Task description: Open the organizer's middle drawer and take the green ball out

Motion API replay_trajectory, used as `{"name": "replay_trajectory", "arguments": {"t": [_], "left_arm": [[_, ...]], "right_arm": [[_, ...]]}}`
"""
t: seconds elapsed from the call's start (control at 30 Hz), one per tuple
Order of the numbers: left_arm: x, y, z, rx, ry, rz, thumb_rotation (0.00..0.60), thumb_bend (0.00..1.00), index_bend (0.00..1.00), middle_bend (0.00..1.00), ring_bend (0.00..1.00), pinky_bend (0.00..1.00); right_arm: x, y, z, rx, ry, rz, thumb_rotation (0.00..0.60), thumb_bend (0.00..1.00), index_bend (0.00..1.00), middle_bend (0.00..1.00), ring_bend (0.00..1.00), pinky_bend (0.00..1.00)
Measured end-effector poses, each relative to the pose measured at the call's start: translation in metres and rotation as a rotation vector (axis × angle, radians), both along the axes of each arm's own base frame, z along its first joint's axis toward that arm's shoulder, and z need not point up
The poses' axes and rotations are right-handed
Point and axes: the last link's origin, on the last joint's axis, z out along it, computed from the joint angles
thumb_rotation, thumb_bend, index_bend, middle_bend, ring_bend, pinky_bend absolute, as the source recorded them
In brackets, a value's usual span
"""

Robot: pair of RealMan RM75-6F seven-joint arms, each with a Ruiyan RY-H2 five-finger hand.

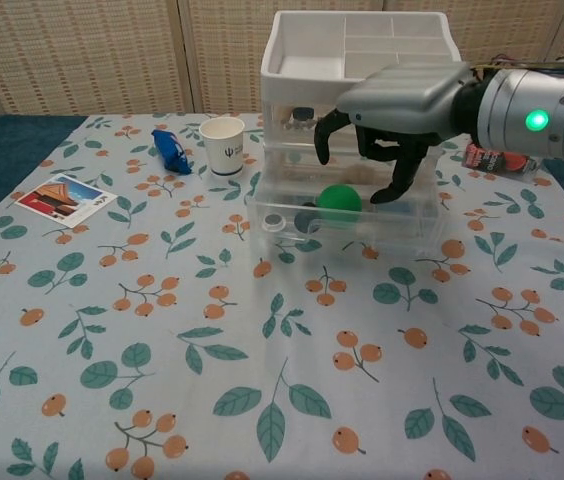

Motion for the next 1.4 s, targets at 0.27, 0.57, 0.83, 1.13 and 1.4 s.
{"name": "replay_trajectory", "arguments": {"t": [0.27,0.57,0.83,1.13,1.4], "left_arm": [[-0.001,-0.001,0.0,0.0,-0.004,0.001,0.6,0.2,0.05,0.02,0.06,0.09],[-0.004,-0.002,-0.001,0.006,-0.008,0.007,0.6,0.2,0.05,0.02,0.06,0.09],[-0.005,-0.002,-0.002,0.009,-0.011,0.007,0.6,0.2,0.05,0.02,0.06,0.09],[-0.006,-0.002,-0.001,0.012,-0.013,0.006,0.6,0.2,0.05,0.02,0.06,0.09],[-0.006,-0.002,-0.001,0.013,-0.015,0.006,0.6,0.2,0.05,0.02,0.06,0.09]], "right_arm": [[-0.001,-0.002,-0.012,-0.01,0.049,0.036,0.6,0.25,0.32,0.92,1.0,1.0],[-0.003,-0.003,-0.022,-0.002,0.065,0.041,0.6,0.29,0.32,0.91,1.0,1.0],[-0.009,-0.004,-0.03,0.013,0.085,0.03,0.6,0.31,0.33,0.91,1.0,1.0],[-0.007,-0.005,-0.032,0.013,0.081,0.032,0.6,0.32,0.41,0.91,1.0,1.0],[-0.006,-0.006,-0.032,0.0,0.073,0.038,0.6,0.33,0.54,0.91,1.0,1.0]]}}
